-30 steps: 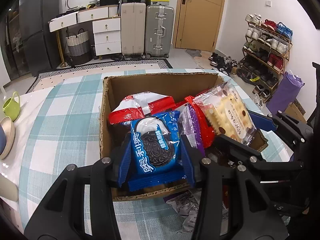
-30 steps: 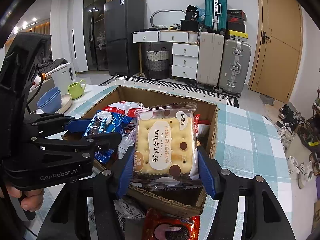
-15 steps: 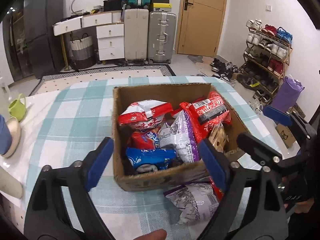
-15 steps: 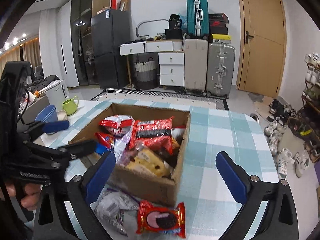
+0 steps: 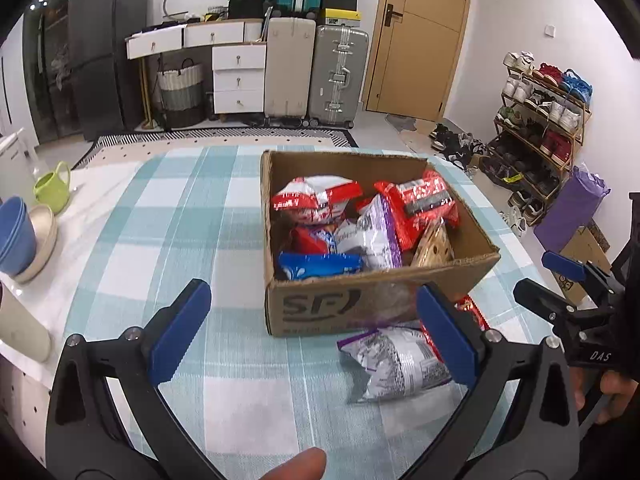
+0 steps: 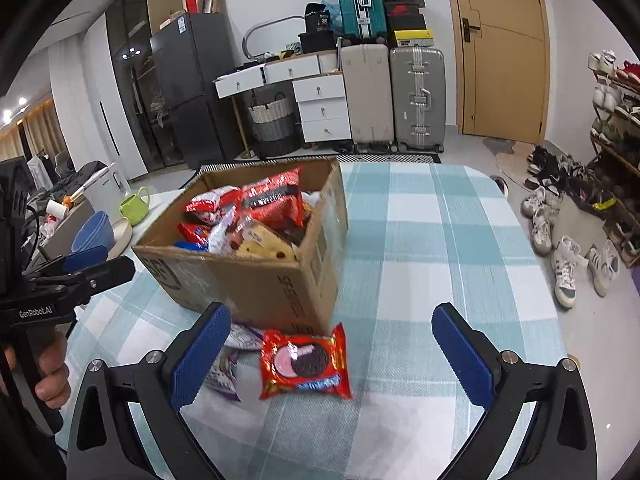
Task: Organize snacks
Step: 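Open both grippers and move them back toward the remaining snacks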
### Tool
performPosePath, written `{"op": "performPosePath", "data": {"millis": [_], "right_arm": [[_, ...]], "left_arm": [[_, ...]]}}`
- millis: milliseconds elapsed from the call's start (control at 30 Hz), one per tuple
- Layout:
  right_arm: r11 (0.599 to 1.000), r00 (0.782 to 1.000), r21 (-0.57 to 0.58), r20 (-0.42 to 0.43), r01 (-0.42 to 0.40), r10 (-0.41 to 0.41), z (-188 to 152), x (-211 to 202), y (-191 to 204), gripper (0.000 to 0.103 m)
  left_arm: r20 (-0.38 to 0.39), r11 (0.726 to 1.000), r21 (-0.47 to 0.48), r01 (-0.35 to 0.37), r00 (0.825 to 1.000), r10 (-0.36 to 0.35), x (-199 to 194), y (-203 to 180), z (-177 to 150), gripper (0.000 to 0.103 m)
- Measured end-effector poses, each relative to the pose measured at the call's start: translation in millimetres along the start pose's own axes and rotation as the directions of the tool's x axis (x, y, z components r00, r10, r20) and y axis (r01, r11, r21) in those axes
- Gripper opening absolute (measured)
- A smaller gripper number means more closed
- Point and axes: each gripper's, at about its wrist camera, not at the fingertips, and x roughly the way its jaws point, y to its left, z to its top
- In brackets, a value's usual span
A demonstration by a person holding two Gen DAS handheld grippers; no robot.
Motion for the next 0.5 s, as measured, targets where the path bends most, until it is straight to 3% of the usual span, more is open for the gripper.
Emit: {"op": "performPosePath", "data": {"millis": [500], "right_arm": [[0.999,0.994,0.041,-0.111,-0.008,0.013,-40,21,-8,0.102]], "left_arm": [[-0.103,0.996,-0.092,0.002,0.995,-0.011,8,12,-43,0.102]]}}
